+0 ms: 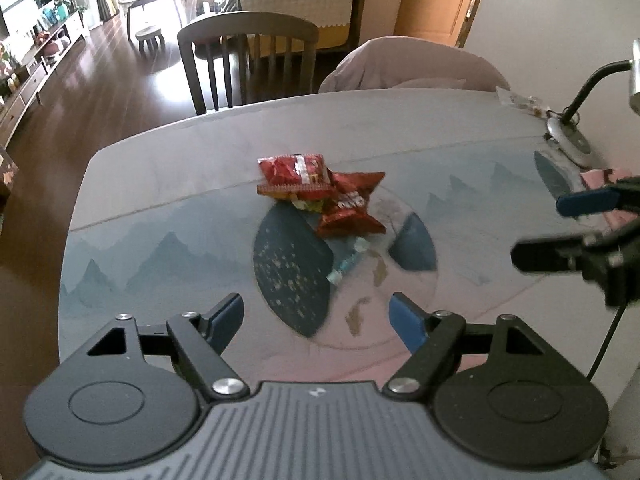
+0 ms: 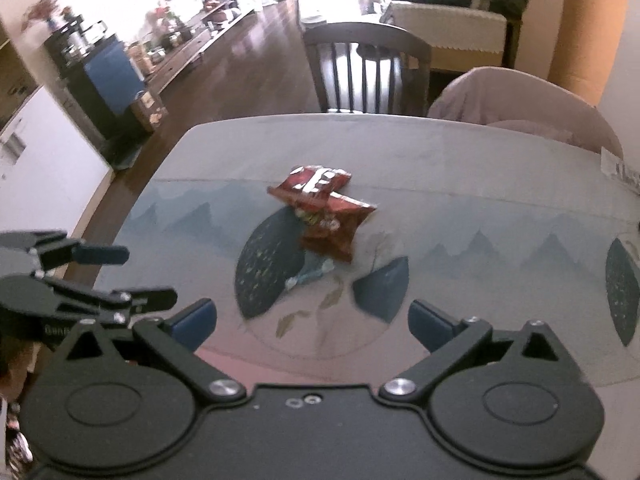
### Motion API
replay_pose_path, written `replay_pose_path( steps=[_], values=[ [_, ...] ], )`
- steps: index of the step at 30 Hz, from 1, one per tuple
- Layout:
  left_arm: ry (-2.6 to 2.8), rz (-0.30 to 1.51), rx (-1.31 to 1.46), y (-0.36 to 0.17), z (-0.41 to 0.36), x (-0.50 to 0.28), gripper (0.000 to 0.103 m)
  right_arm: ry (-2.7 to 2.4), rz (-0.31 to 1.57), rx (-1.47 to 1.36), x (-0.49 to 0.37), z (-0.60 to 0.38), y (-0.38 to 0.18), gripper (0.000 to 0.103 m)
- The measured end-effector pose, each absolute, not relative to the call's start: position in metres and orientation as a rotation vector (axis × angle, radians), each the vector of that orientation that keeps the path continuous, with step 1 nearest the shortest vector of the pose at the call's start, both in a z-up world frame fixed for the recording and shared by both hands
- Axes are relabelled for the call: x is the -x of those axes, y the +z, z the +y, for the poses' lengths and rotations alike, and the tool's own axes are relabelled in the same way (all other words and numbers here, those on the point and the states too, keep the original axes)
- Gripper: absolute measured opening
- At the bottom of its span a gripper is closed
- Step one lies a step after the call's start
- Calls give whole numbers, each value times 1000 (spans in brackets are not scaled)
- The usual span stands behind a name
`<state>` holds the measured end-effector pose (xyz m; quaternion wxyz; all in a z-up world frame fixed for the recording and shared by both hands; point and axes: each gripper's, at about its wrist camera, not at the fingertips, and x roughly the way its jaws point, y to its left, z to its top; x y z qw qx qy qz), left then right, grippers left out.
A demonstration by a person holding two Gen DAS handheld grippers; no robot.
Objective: Organize snacks
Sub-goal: 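Move both tools back toward the red chip bags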
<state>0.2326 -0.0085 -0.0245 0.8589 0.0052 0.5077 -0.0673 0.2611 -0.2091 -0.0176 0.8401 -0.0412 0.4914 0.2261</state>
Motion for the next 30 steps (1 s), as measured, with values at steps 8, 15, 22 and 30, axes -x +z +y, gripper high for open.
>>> replay_pose_path(
  steps=[8,15,22,30],
  values=[
    [-137,1102,-45,-53,-12,-279,80,392,1083,80,-322,-201,-44,103],
    [-194,1126,-130,-77,-28,-311,80,348,1127,69,-371,-192,-77,102],
    [-224,1163,-166,-108,-42,-336,80,351,1197,58,-405,-177,-116,100],
    [-220,1209,-161,-147,-49,-354,79,360,1247,43,-426,-161,-152,100]
  ],
)
